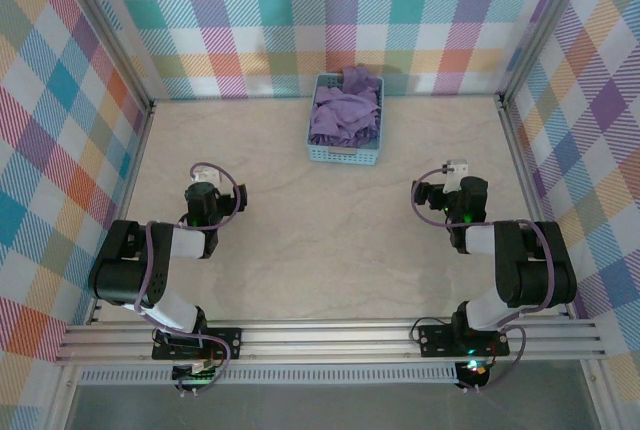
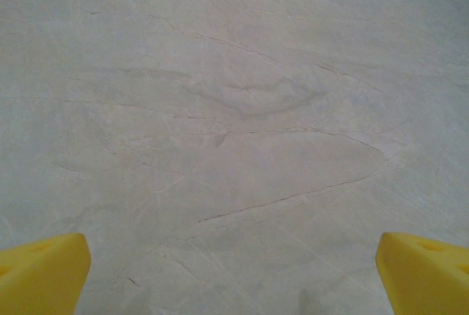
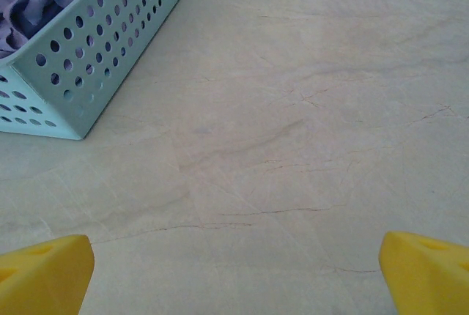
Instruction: Fold the inside-out t-shirt
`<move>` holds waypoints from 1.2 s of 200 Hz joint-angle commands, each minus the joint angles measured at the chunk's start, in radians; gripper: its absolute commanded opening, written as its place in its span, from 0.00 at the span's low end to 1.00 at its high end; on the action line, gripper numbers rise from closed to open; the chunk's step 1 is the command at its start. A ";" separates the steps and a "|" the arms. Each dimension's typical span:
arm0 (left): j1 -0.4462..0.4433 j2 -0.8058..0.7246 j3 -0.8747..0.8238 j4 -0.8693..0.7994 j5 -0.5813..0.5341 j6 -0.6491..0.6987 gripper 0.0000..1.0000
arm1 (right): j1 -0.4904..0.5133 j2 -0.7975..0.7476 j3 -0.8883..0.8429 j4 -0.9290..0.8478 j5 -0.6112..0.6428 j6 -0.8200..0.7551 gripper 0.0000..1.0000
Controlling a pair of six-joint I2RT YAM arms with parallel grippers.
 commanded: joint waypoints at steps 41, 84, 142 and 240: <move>0.008 -0.012 -0.007 0.049 0.014 0.001 1.00 | -0.004 -0.004 -0.011 0.049 -0.019 -0.010 1.00; -0.102 -0.242 -0.019 -0.121 -0.119 0.065 1.00 | 0.035 -0.207 -0.041 -0.079 -0.024 -0.056 1.00; -0.152 -0.604 0.182 -0.676 -0.199 -0.304 1.00 | 0.108 -0.614 0.163 -0.569 -0.101 0.119 1.00; -0.134 -0.662 0.254 -0.933 -0.056 -0.475 1.00 | 0.149 -0.477 0.388 -0.800 -0.032 0.376 1.00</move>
